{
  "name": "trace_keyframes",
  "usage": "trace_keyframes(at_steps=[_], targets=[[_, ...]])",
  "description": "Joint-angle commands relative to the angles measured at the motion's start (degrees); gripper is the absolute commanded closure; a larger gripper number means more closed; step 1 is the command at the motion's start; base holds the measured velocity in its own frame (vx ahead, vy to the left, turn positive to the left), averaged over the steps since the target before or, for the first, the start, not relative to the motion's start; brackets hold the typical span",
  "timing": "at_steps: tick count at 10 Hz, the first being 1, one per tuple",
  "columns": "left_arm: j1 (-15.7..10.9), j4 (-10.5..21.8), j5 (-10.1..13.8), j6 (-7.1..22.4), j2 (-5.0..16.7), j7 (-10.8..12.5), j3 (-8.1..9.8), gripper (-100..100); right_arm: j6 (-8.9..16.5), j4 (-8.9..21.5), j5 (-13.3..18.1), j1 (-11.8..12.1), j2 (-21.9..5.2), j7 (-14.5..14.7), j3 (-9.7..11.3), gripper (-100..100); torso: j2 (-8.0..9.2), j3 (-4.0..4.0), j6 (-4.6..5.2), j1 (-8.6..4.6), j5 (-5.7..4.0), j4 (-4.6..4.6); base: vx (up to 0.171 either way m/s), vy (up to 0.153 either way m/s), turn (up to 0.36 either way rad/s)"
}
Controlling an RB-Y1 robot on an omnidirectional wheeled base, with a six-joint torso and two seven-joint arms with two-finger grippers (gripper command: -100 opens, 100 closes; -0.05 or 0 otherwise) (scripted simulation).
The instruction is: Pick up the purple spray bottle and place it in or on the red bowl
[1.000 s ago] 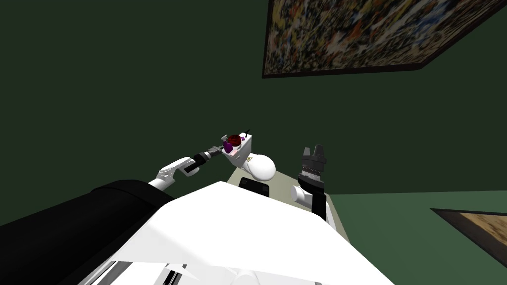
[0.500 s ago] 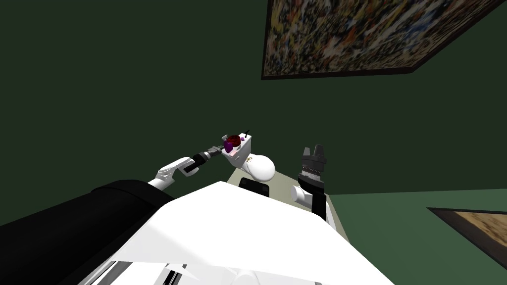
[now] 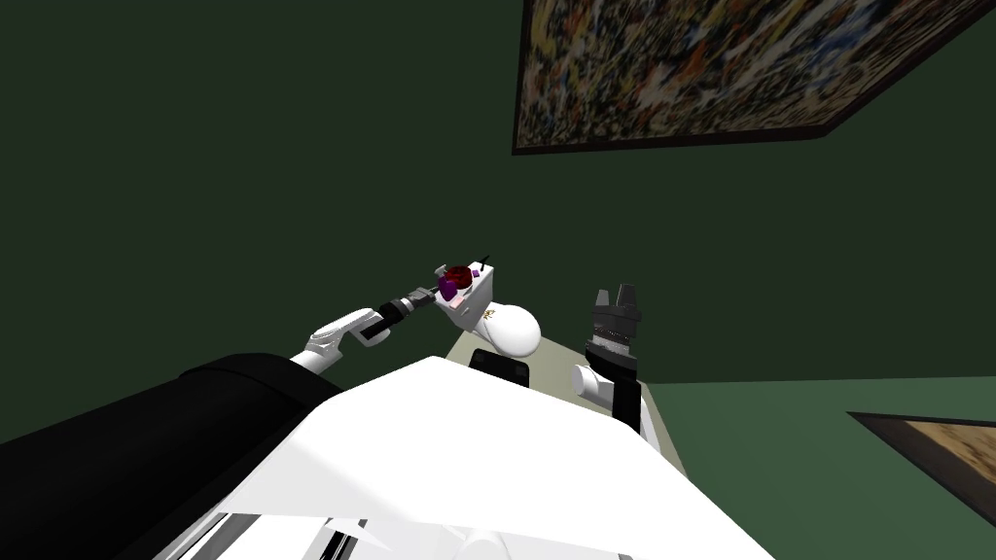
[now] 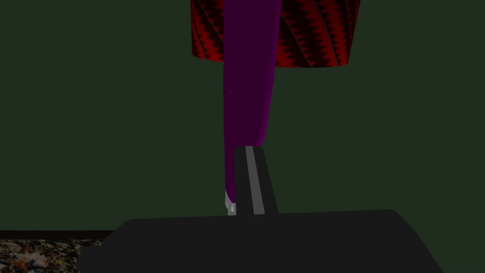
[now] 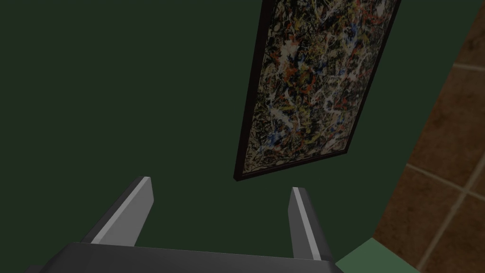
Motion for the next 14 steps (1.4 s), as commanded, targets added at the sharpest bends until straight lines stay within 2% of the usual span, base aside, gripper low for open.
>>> trace_keyframes(at_steps=[1,3,4,5,9,10,11,12,14], targets=[[0.00,0.00,0.00,0.00,0.00,0.00,0.00,100,0.00,0.00,0.00,0.00,0.00,0.00,0.00,0,0.00,0.00,0.00,0.00,0.00,0.00,0.000,0.000,0.000],[0.01,-0.01,0.00,-0.01,0.00,0.00,0.00,100,0.00,0.00,0.00,0.00,0.00,0.00,0.00,0,-0.11,-0.07,0.01,0.02,0.01,-0.03,0.000,0.000,0.000],[0.01,-0.01,0.00,-0.01,0.00,0.00,0.00,0,0.00,0.00,0.00,0.00,0.00,0.00,0.00,0,-0.12,-0.08,0.01,0.03,0.01,-0.03,0.000,0.000,0.000],[-1.30,1.24,-0.71,-0.22,-1.62,-1.42,-0.17,-100,0.00,0.00,0.00,0.00,0.00,0.00,0.00,0,-0.13,-0.08,0.01,0.03,0.01,-0.03,-0.004,-0.005,-0.037],[-4.49,4.30,-2.52,-0.75,-5.63,-5.00,-0.62,-100,0.00,0.00,0.00,0.00,0.00,0.00,0.00,0,-0.09,-0.06,0.01,-0.01,0.01,-0.03,-0.014,-0.009,-0.034],[-3.83,3.68,-2.19,-0.65,-4.95,-4.29,-0.49,-100,0.00,0.00,0.00,0.00,0.00,0.00,0.00,0,-0.08,-0.05,0.02,-0.01,0.00,-0.02,-0.007,-0.004,-0.007],[-3.90,3.76,-2.24,-0.69,-5.05,-4.49,-0.49,0,0.00,0.00,0.00,0.00,0.00,0.00,0.00,0,-0.10,-0.06,0.00,0.01,0.00,-0.03,0.000,0.000,0.000],[-6.75,6.62,-2.07,0.90,-7.41,-5.93,-2.75,-100,0.00,0.00,0.00,0.00,0.00,0.00,0.00,0,-0.12,-0.07,0.01,0.02,0.00,-0.03,-0.115,0.050,-0.028],[-9.78,9.34,-2.07,0.90,-7.41,-5.93,-2.75,-100,0.00,0.00,0.00,-0.01,-0.01,0.00,0.00,0,0.27,0.15,0.01,0.30,0.07,0.06,-0.094,0.068,-0.019]])
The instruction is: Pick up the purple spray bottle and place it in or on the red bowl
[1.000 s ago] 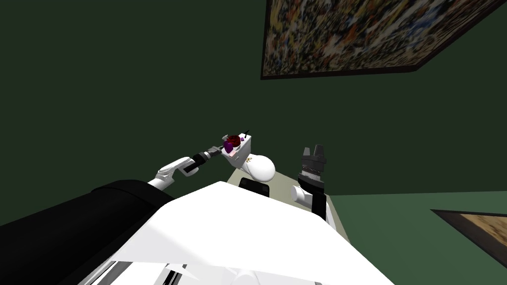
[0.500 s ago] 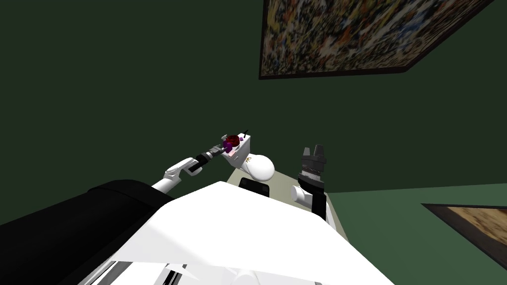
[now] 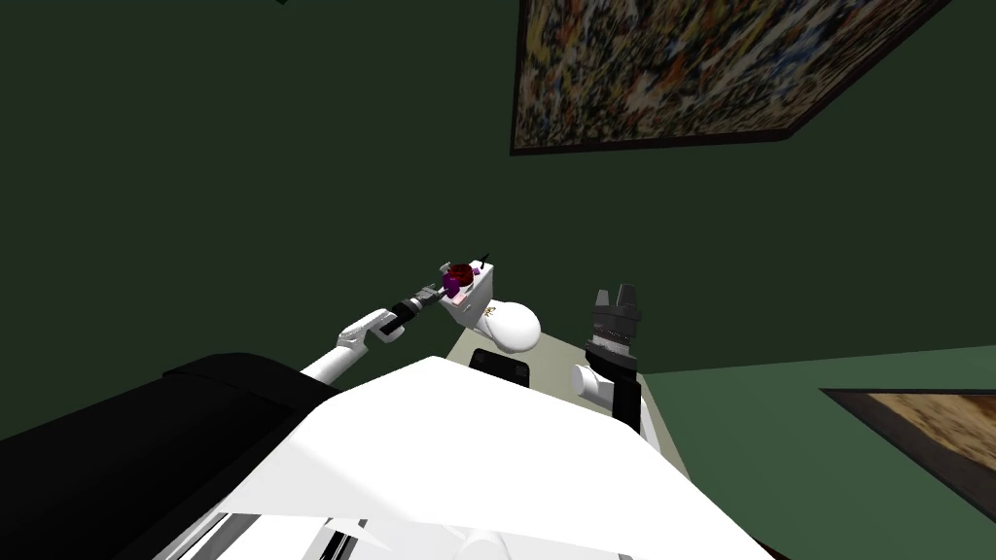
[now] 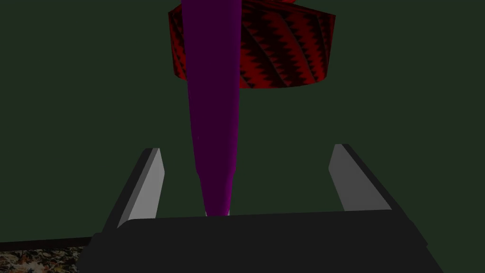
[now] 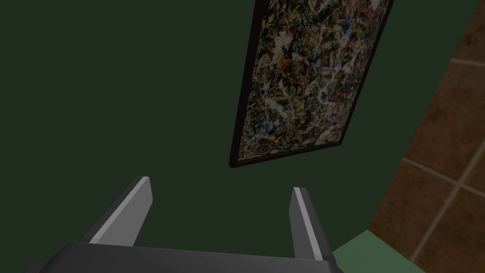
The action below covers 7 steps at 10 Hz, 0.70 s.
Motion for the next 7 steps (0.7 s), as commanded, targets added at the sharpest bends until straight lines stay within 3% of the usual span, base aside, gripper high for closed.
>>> trace_keyframes(at_steps=[1,2,4,5,6,7], targets=[[-2.38,1.28,-0.06,0.15,-0.14,-0.08,-0.31,-100,0.00,0.00,0.00,0.00,0.00,0.00,0.00,0,0.00,0.00,0.00,0.00,0.00,0.00,-0.001,0.008,0.016],[-4.09,3.50,0.11,1.73,-2.51,-1.53,-2.57,-100,0.00,0.00,0.00,0.01,0.00,0.00,0.00,0,-0.20,-0.11,0.01,-0.17,-0.04,-0.04,-0.029,0.014,-0.018],[-7.53,6.91,0.11,1.73,-2.51,-1.53,-2.57,-100,0.00,0.00,0.00,0.00,0.00,0.00,0.00,0,-0.10,-0.07,0.01,-0.11,-0.03,-0.03,-0.069,0.041,-0.012],[-9.12,6.91,0.11,1.73,-2.51,-1.53,-2.57,-100,0.00,0.00,0.00,0.00,0.00,0.00,0.00,0,-0.04,-0.03,0.00,-0.09,-0.03,-0.02,-0.053,0.032,-0.001],[-11.07,9.22,0.28,3.32,-4.89,-2.99,-4.83,-100,0.00,0.00,0.00,0.00,0.00,0.00,0.00,0,-0.10,-0.05,0.01,-0.11,-0.05,-0.01,-0.115,0.060,-0.046],[-12.96,10.72,0.28,3.32,-4.89,-2.99,-4.83,-100,0.00,0.00,0.00,-0.01,0.00,0.00,0.00,0,0.07,0.03,0.01,-0.02,-0.02,0.01,-0.095,0.050,-0.051]])
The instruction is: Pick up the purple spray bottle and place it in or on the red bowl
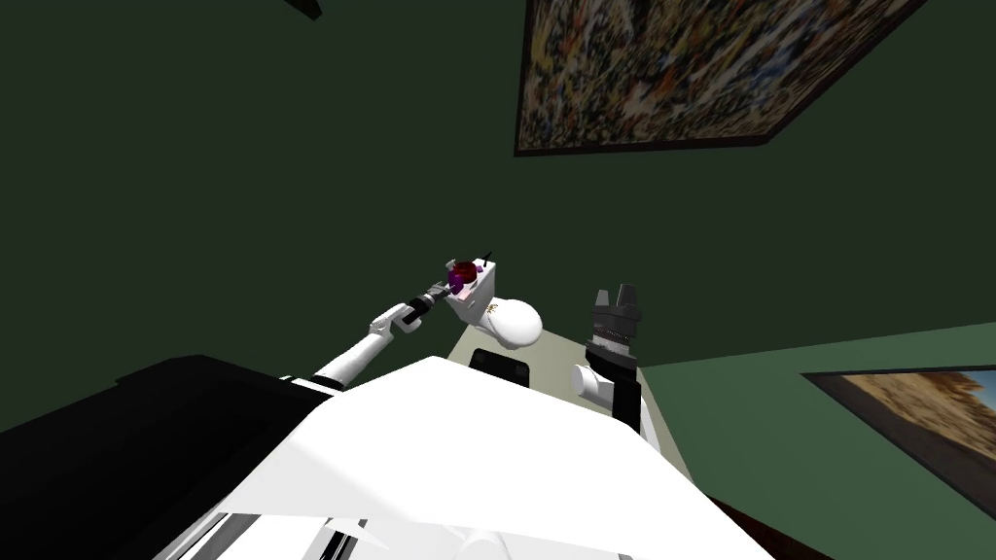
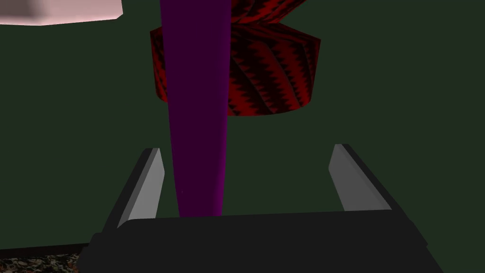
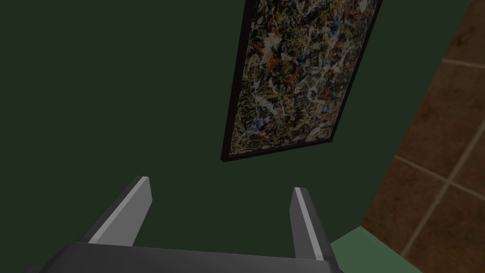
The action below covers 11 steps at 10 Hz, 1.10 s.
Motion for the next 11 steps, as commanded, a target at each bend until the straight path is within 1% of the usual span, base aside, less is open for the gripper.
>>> trace_keyframes(at_steps=[1,2,3,5,6,7,8,9,10,11], targets=[[-2.86,2.86,0.08,-0.02,-0.22,-0.17,-0.22,-100,0.00,0.00,0.00,0.00,0.00,0.00,0.00,0,0.00,0.00,0.00,0.00,0.00,0.00,-0.066,0.046,0.007],[-4.40,3.21,0.08,-0.02,-0.22,-0.17,-0.22,-100,0.00,0.00,0.00,0.00,0.00,0.00,0.00,0,-0.08,-0.04,-0.03,0.00,-0.01,-0.01,-0.035,0.027,0.009],[-6.03,5.56,0.25,1.56,-2.59,-1.62,-2.48,-100,0.00,0.00,0.00,0.01,0.00,0.00,0.00,0,-0.20,-0.10,-0.04,-0.03,-0.02,-0.03,-0.051,0.042,-0.031],[-10.12,8.84,0.25,1.56,-2.59,-1.62,-2.48,-100,0.00,0.00,0.00,0.00,0.00,0.00,0.00,0,-0.17,-0.10,-0.02,-0.03,-0.01,-0.03,-0.053,0.023,-0.054],[-11.22,8.84,0.25,1.56,-2.59,-1.62,-2.48,-100,0.00,0.00,0.00,0.01,0.00,0.00,0.00,0,-0.22,-0.12,-0.02,-0.08,-0.03,-0.03,-0.021,0.015,-0.017],[-13.27,11.57,0.43,3.15,-4.97,-3.08,-4.74,-100,0.00,0.00,0.00,0.01,0.00,0.00,0.00,0,-0.28,-0.15,-0.04,-0.10,-0.04,-0.05,-0.037,-0.002,-0.075],[-15.42,13.89,0.43,3.15,-4.97,-3.08,-4.74,-100,0.00,0.00,0.00,0.00,0.00,0.00,0.01,0,-0.30,-0.18,0.09,-0.18,0.00,-0.08,-0.023,0.006,-0.017],[-17.19,14.48,0.43,3.15,-4.97,-3.08,-4.74,-100,0.00,0.00,0.00,0.01,0.00,0.00,0.00,0,-0.42,-0.25,0.10,-0.18,0.01,-0.11,-0.031,0.011,-0.003],[-18.04,14.48,0.43,3.15,-4.97,-3.08,-4.74,-100,0.00,0.00,0.00,0.01,0.00,0.00,0.00,0,-0.52,-0.30,0.18,-0.16,0.00,-0.10,-0.031,0.022,0.019],[-18.04,14.48,0.43,3.15,-4.97,-3.08,-4.74,-100,0.00,0.00,0.00,0.01,0.00,0.00,0.00,0,-0.55,-0.32,0.16,-0.13,-0.01,-0.11,-0.002,0.025,0.047]])
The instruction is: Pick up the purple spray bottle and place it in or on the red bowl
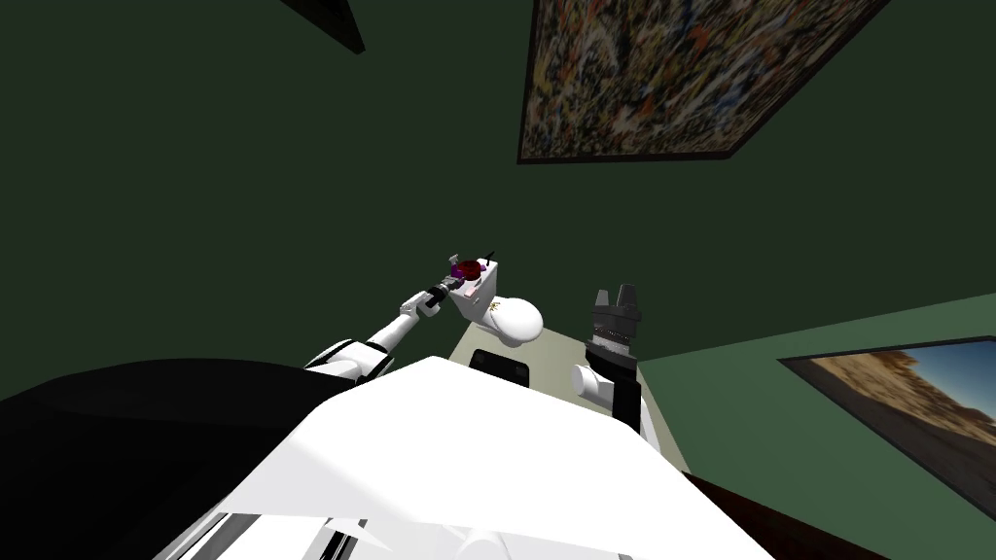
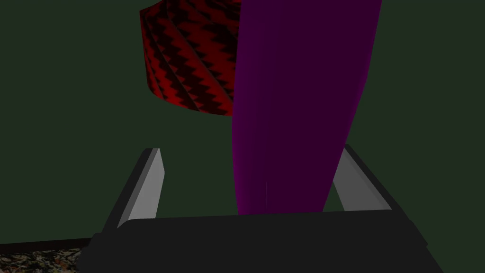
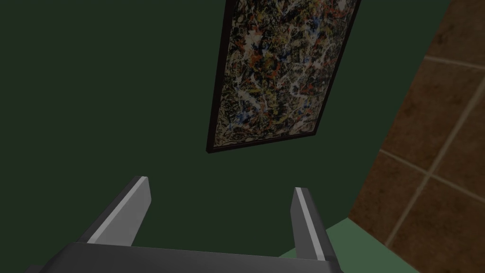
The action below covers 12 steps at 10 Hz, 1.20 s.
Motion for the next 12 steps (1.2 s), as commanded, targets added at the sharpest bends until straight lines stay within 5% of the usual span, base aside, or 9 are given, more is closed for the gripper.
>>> trace_keyframes(at_steps=[1,6,7,11,12], targets=[[-0.37,0.42,-0.11,-0.17,-0.33,-0.27,0.10,-100,0.00,0.00,0.00,0.00,0.00,0.00,0.00,0,0.00,0.00,0.00,0.00,0.00,0.00,-0.013,0.017,0.003],[-0.37,0.42,-0.11,-0.18,-0.34,-0.27,0.10,-100,0.00,0.00,0.00,0.00,0.00,0.00,0.00,0,-0.02,-0.01,0.02,-0.02,-0.01,0.00,-0.018,0.006,-0.004],[-0.37,0.42,-0.11,-0.18,-0.33,-0.27,0.10,100,0.00,0.00,0.00,0.00,0.00,0.00,0.00,0,-0.06,-0.03,0.03,-0.09,-0.02,-0.01,0.000,0.000,0.000],[-0.37,0.40,-0.16,-0.24,-0.30,-0.34,0.05,100,0.00,0.00,0.00,0.00,0.00,0.00,0.00,0,-0.09,-0.05,0.00,-0.09,0.01,-0.01,0.000,0.000,0.000],[-0.36,0.40,-0.16,-0.25,-0.30,-0.35,0.04,0,0.00,0.00,0.00,0.00,0.00,0.00,0.00,0,-0.10,-0.05,-0.01,-0.08,0.01,-0.01,0.000,0.000,0.000]])
